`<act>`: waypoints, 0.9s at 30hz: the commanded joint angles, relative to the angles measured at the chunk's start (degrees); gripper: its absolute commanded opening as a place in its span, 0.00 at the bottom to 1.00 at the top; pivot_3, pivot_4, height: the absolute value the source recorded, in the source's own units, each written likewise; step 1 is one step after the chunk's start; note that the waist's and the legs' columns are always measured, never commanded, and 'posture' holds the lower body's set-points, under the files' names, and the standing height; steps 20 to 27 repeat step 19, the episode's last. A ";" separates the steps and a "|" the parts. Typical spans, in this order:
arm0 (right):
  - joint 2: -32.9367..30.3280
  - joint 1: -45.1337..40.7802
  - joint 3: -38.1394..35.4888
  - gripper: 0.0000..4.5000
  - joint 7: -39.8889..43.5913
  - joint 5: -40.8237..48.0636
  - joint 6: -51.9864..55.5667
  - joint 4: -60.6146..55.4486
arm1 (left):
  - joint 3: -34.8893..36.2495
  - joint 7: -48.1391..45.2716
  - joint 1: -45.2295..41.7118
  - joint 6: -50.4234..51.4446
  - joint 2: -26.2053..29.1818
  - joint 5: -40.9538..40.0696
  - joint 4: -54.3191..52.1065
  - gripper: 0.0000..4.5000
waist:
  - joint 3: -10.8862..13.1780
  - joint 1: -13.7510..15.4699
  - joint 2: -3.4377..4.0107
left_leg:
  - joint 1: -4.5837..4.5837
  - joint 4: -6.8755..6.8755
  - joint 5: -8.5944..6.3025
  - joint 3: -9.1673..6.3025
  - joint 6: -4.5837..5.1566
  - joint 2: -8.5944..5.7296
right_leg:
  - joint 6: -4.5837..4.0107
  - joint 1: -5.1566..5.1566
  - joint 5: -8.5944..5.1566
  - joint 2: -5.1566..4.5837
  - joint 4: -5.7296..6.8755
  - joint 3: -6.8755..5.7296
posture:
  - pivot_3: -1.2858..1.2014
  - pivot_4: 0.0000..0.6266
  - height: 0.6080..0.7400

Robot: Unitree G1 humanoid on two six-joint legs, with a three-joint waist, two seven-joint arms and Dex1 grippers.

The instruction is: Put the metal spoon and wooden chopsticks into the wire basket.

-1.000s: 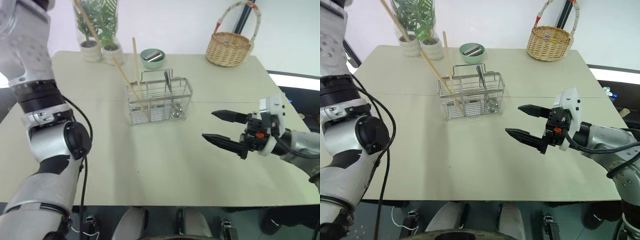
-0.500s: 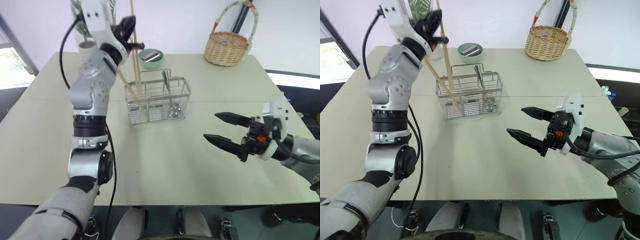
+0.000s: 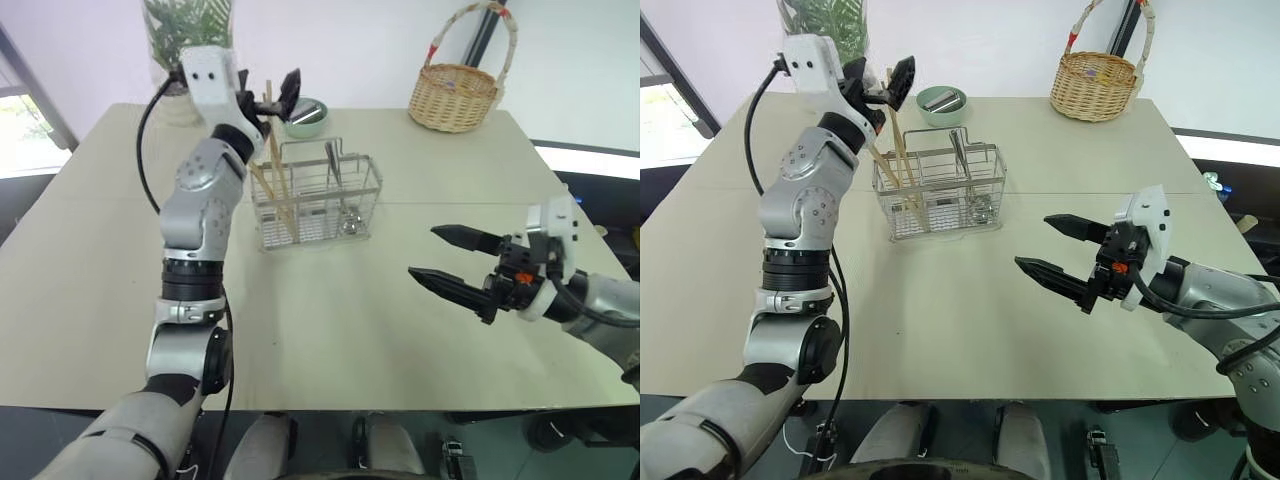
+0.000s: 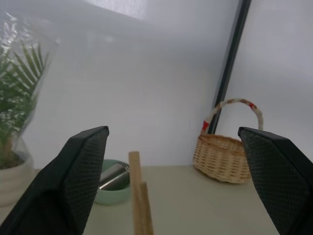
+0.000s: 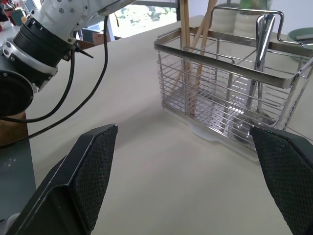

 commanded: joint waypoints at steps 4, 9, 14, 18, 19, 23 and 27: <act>-2.24 -3.43 0.18 1.00 4.36 -3.40 -2.97 4.00 | 4.90 -11.98 -3.79 13.71 17.84 -7.86 -6.15 0.99 | 0.08 -0.28 0.10 | 0.01 0.00 0.00 0.00 0.00 0.01 | 0.00 -0.05 0.00 0.07 0.08 0.00 | 0.52 0.24 0.32; -3.61 -5.75 2.09 1.00 8.73 -6.98 -5.06 8.50 | 3.24 -32.72 6.19 13.10 38.86 -7.82 -9.77 0.99 | 0.11 -1.48 0.37 | 0.08 -0.12 -0.02 0.03 0.03 -0.02 | -0.05 -0.07 -0.03 0.05 0.12 0.02 | 0.52 0.24 0.32; -2.97 -9.53 5.54 1.00 11.63 -10.79 -7.40 12.85 | 7.65 -41.92 19.18 13.98 48.19 -9.48 -14.82 0.99 | 0.19 -1.42 0.41 | 0.04 -0.04 -0.06 -0.04 0.08 -0.02 | -0.23 0.01 -0.12 -0.05 -0.02 0.06 | 0.52 0.24 0.32; -1.70 -11.36 7.80 1.00 12.77 -12.77 -8.87 13.96 | 9.83 -42.38 26.16 14.18 50.15 -9.07 -18.61 0.99 | 0.26 -1.31 0.42 | 0.01 -0.05 -0.06 -0.10 0.08 0.08 | -0.27 0.01 -0.14 -0.01 -0.07 0.06 | 0.52 0.24 0.32; -1.46 -11.49 7.91 1.00 12.96 -12.85 -8.94 14.05 | 10.23 -41.93 26.86 14.55 50.23 -8.97 -19.13 0.99 | 0.26 -1.31 0.42 | 0.01 -0.05 -0.06 -0.10 0.08 0.10 | -0.27 0.01 -0.14 0.00 -0.07 0.06 | 0.52 0.24 0.32; -1.46 -11.49 7.91 1.00 12.96 -12.85 -8.94 14.05 | 10.23 -41.93 26.86 14.55 50.23 -8.97 -19.13 0.99 | 0.26 -1.31 0.42 | 0.01 -0.05 -0.06 -0.10 0.08 0.10 | -0.27 0.01 -0.14 0.00 -0.07 0.06 | 0.52 0.24 0.32; -1.46 -11.49 7.91 1.00 12.96 -12.85 -8.94 14.05 | 10.23 -41.93 26.86 14.55 50.23 -8.97 -19.13 0.99 | 0.26 -1.31 0.42 | 0.01 -0.05 -0.06 -0.10 0.08 0.10 | -0.27 0.01 -0.14 0.00 -0.07 0.06 | 0.52 0.24 0.32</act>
